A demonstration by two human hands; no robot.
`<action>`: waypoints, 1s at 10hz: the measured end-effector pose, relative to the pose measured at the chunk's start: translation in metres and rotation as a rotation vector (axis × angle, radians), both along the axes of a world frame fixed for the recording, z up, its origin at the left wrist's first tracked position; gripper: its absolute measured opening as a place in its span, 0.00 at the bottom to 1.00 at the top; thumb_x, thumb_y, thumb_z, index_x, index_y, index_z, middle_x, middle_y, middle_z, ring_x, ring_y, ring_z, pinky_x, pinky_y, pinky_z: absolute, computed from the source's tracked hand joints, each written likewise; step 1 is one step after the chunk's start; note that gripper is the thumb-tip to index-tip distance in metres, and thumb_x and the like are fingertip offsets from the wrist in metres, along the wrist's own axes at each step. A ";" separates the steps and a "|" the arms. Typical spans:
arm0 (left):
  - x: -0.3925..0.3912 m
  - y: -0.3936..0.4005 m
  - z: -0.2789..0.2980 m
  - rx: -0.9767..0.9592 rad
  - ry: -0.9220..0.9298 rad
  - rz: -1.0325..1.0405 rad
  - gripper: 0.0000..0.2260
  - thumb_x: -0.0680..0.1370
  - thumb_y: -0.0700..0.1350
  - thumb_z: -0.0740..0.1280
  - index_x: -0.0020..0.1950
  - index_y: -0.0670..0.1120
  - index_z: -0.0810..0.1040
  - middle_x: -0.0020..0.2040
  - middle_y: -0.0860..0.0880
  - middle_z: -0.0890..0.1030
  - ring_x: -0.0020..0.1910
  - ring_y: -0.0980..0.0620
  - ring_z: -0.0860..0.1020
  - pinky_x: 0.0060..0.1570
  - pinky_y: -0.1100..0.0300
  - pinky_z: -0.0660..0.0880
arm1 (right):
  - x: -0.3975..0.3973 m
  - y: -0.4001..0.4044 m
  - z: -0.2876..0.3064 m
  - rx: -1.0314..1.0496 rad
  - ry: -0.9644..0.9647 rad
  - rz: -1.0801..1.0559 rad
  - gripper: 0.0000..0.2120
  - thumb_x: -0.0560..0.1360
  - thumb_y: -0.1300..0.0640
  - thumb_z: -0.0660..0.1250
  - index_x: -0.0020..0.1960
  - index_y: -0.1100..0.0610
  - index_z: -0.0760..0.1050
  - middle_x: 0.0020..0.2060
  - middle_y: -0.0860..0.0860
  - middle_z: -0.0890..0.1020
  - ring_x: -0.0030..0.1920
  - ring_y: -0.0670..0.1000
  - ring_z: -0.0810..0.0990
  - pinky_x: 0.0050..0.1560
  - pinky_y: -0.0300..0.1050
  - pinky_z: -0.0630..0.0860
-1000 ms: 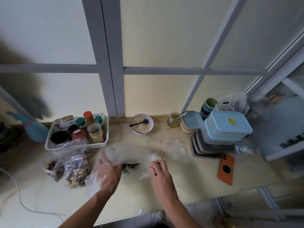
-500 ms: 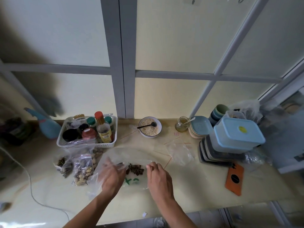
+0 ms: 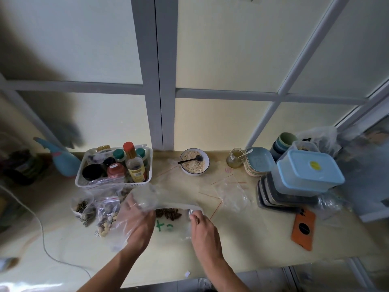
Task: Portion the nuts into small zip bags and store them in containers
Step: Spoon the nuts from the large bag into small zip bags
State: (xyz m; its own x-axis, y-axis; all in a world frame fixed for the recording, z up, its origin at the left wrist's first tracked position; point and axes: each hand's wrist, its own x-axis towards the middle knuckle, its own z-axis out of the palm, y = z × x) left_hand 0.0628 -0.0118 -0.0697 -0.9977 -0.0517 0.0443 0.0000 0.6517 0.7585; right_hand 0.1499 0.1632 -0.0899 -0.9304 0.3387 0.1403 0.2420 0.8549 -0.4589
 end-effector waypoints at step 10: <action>-0.024 -0.005 -0.004 0.062 -0.294 -0.006 0.21 0.76 0.59 0.65 0.43 0.40 0.84 0.32 0.47 0.83 0.36 0.54 0.84 0.40 0.53 0.80 | -0.031 -0.010 -0.013 0.154 0.054 0.005 0.15 0.82 0.50 0.51 0.46 0.53 0.75 0.32 0.48 0.79 0.30 0.49 0.79 0.30 0.43 0.76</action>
